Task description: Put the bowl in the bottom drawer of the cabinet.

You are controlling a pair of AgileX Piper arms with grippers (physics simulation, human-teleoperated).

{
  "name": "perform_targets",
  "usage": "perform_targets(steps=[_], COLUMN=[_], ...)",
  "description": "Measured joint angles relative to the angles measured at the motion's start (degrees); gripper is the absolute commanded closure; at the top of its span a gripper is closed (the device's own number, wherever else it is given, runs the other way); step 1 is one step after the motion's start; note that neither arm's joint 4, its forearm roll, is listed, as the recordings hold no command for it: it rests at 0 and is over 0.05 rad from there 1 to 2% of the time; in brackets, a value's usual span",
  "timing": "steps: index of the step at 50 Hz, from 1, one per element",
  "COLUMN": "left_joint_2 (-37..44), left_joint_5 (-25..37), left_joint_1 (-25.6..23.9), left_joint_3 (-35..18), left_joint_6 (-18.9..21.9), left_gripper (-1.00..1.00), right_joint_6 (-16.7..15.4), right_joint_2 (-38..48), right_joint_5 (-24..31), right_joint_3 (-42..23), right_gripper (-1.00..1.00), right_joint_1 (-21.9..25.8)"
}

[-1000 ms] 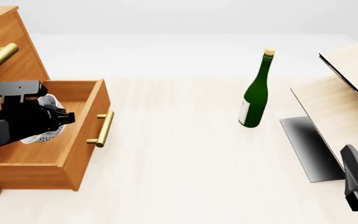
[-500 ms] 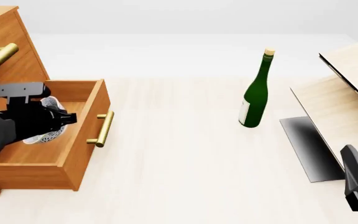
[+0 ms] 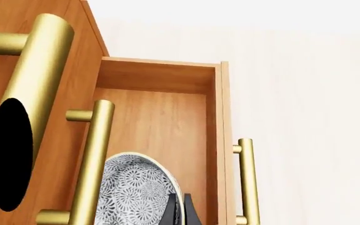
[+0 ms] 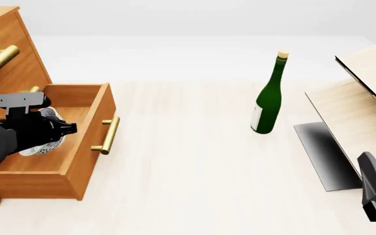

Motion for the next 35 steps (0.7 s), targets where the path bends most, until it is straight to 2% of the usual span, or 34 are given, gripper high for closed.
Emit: perform_targets(steps=[35], left_joint_2=[2.0], left_joint_5=[-2.9], left_joint_1=[2.1], left_joint_3=[1.4], left_joint_6=[1.0], left_gripper=[1.00], right_joint_6=[0.2], right_joint_2=[0.0], right_joint_5=[-0.4], right_joint_3=[0.1], right_gripper=[-1.00], right_joint_1=[-0.5])
